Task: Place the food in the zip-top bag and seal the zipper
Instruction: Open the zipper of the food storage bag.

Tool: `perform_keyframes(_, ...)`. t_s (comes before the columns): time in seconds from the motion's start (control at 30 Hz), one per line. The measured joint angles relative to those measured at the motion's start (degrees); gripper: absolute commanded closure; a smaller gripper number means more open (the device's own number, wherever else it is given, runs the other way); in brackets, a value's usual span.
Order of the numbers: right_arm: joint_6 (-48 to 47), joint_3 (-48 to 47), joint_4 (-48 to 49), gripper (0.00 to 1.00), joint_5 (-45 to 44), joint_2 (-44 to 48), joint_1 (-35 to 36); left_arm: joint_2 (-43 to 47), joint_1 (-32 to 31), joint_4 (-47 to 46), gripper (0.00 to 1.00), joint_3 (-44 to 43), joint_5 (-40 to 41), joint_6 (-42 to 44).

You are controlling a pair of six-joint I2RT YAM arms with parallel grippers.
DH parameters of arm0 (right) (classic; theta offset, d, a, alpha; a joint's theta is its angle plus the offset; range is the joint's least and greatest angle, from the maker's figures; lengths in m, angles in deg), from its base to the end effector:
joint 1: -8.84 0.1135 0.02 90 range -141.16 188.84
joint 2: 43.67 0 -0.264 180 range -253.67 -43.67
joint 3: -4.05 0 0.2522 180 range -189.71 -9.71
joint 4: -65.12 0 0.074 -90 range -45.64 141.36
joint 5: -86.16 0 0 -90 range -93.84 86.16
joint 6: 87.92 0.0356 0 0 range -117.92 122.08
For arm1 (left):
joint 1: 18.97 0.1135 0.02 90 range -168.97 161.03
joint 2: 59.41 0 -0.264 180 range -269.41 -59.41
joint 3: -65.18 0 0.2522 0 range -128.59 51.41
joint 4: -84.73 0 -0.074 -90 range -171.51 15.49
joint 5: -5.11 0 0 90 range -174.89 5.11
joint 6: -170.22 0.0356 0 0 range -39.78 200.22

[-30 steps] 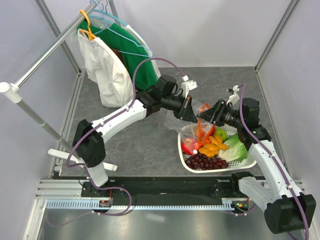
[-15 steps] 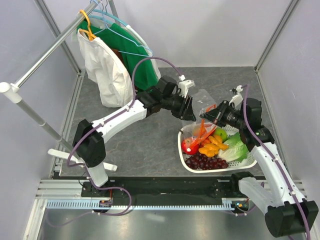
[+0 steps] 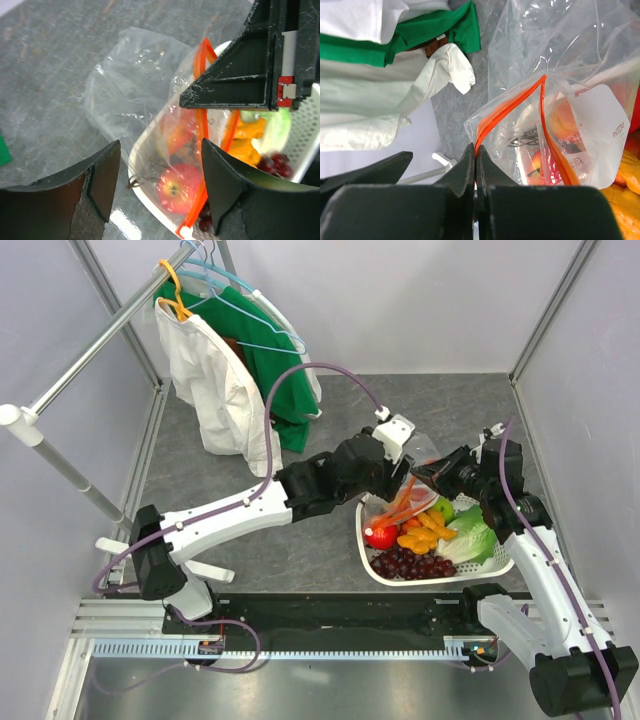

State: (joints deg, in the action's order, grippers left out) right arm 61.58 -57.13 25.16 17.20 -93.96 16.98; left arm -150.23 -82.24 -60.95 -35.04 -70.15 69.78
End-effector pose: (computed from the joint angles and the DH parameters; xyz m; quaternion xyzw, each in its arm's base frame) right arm 0.1890 0.0399 0.3121 0.2838 0.8039 0.4082 0.3265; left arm 0.1749 -0.3272 0.3730 0.3101 0.7795 -0.2334 0.4917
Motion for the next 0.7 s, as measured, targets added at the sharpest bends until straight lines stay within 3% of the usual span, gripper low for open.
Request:
perform_keyframes(0.3,6.23,0.0,-1.31,1.0,-1.22,-0.2,-0.02,-7.85,-6.86,-2.93,0.24,-0.92,14.4,6.75)
perform_keyframes(0.7,8.85,0.02,-0.81,1.0,-1.46,-0.81,-0.02,-8.39,-9.62,-6.19,0.24,-0.04,18.01,8.96)
